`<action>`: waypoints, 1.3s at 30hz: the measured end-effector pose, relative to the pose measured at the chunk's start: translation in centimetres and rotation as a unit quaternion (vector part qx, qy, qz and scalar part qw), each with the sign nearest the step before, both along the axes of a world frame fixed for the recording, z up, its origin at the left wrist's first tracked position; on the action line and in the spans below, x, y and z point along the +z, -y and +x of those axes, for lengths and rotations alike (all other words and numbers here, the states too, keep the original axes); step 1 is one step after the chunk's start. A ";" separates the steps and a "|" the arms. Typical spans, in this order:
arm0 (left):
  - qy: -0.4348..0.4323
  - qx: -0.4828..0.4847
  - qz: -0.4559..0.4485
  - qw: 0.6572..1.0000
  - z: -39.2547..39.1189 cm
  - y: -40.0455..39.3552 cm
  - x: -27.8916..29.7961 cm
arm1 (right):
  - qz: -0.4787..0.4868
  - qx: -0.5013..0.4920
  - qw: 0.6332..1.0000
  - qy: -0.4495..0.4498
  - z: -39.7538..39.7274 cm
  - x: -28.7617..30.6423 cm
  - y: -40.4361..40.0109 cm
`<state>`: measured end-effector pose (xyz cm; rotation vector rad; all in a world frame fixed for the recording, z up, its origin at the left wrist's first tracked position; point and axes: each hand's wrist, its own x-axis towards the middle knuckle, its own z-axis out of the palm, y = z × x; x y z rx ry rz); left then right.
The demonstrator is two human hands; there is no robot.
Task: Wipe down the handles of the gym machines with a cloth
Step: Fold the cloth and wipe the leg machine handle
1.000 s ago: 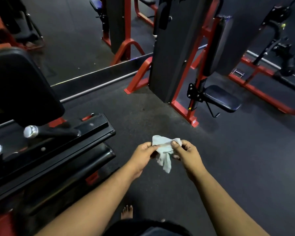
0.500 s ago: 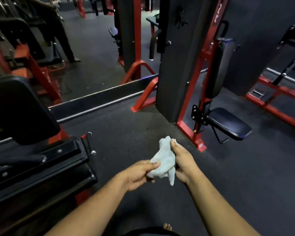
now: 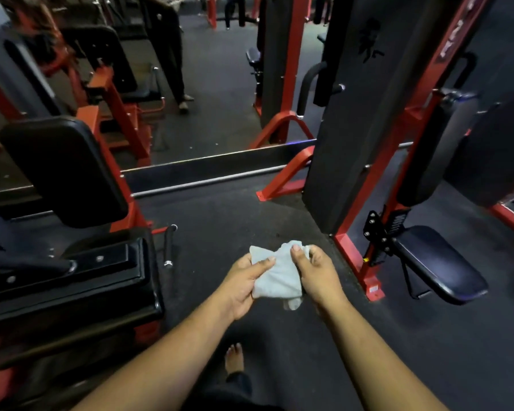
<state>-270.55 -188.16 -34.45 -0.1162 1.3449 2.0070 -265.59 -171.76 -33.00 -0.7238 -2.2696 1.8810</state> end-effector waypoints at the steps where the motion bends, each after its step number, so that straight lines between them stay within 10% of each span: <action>1: -0.008 0.022 -0.005 1.000 -0.9 0.0 -0.1 | 0.027 0.008 1.000 0.005 -1.3 -0.3 -0.4; 5: -0.060 0.092 -0.057 0.992 -4.6 0.2 -1.0 | 0.036 0.050 0.998 0.024 -6.3 -0.5 -0.6; 15: -0.051 0.240 -0.106 0.964 -17.2 4.3 -2.5 | -0.282 0.106 0.953 0.023 -20.0 -0.8 1.3; 29: -0.191 0.267 -0.295 0.897 -29.0 11.9 -1.3 | -0.037 0.326 0.944 -0.037 -40.4 -0.3 6.2; 39: -0.195 0.292 -0.487 0.800 -34.7 11.9 0.2 | 0.272 0.604 0.742 -0.105 -54.4 -0.1 7.8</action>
